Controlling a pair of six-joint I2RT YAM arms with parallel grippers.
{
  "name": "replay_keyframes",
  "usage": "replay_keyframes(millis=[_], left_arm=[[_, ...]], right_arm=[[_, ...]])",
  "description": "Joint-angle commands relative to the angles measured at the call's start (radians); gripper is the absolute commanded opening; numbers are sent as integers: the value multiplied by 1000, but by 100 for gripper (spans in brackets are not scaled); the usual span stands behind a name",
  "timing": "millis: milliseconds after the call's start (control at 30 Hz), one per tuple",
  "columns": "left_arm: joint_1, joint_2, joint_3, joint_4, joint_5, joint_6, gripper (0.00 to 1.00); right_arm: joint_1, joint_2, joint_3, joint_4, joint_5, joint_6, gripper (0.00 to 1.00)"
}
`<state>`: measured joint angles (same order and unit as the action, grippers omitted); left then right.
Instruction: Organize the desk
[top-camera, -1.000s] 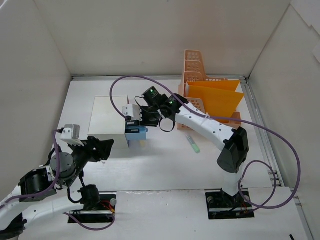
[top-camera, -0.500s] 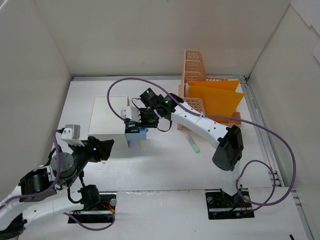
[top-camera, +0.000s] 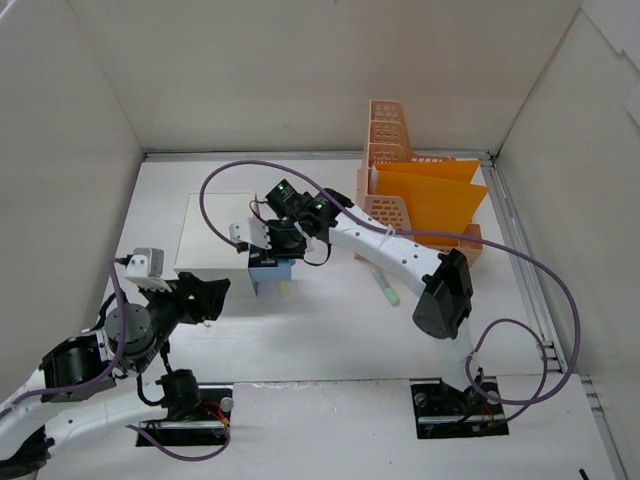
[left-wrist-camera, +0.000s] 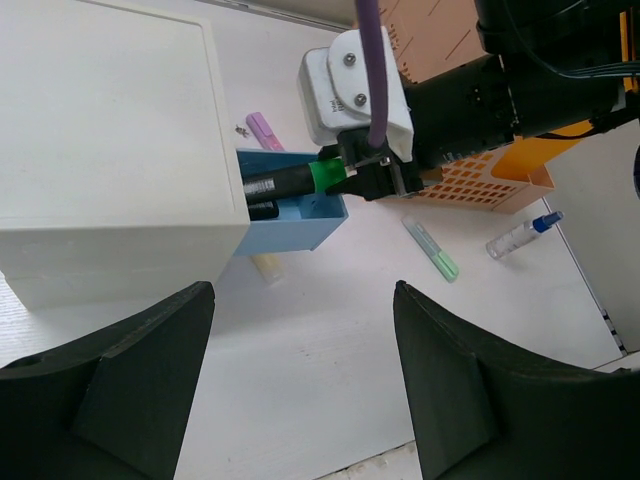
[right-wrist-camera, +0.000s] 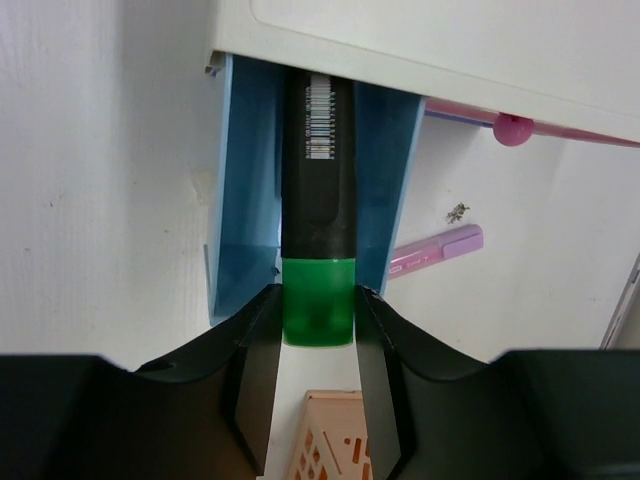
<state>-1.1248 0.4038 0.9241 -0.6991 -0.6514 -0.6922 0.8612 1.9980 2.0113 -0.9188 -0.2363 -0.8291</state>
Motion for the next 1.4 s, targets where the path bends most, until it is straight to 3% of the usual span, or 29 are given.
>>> replay_keyframes(millis=[0,100,167,300,400,467,500,533,567,600,700,767,867,1000,1167,1367], left_arm=[[-4,36,32,50,-2,6,68],[-4,40,33,53,-1,6,68],[-4,40,33,53,-1,8,68],[-4,50,30,59,1,6,68],[-4,58,25,58,-1,0,68],[-4,67,19,56,-5,-10,67],[-4,70,18,55,-8,-13,65],[-4,75,15,53,-13,-21,62],[-4,82,12,47,-17,-35,57],[-4,87,10,38,-22,-46,44],[-4,115,-1,-8,-59,-111,19],[-4,147,-2,-49,-89,-170,14],[-4,191,-11,-92,-93,-230,19],[-4,227,-44,-82,-91,-285,39],[-4,260,-65,-73,-65,-306,60],[-4,259,-68,-85,-31,-317,69]], right_arm=[[16,-2,61,26,3,7,33],[18,2,69,28,-3,13,34],[24,2,73,28,-6,25,44],[19,-7,118,26,-35,71,51],[-8,-24,179,28,-84,154,46],[-45,-39,205,28,-113,220,28],[-65,-50,213,28,-139,238,20],[-77,-57,207,28,-147,258,6],[-108,-67,192,28,-150,278,0],[-120,-86,137,28,-141,281,0],[-162,-125,-10,32,-123,292,0],[-180,-142,-72,37,-121,321,0],[-194,-177,-164,52,-121,352,0],[-177,-183,-258,109,-110,361,0],[-134,-119,-229,167,-132,419,0],[-116,8,-140,213,-181,469,0]])
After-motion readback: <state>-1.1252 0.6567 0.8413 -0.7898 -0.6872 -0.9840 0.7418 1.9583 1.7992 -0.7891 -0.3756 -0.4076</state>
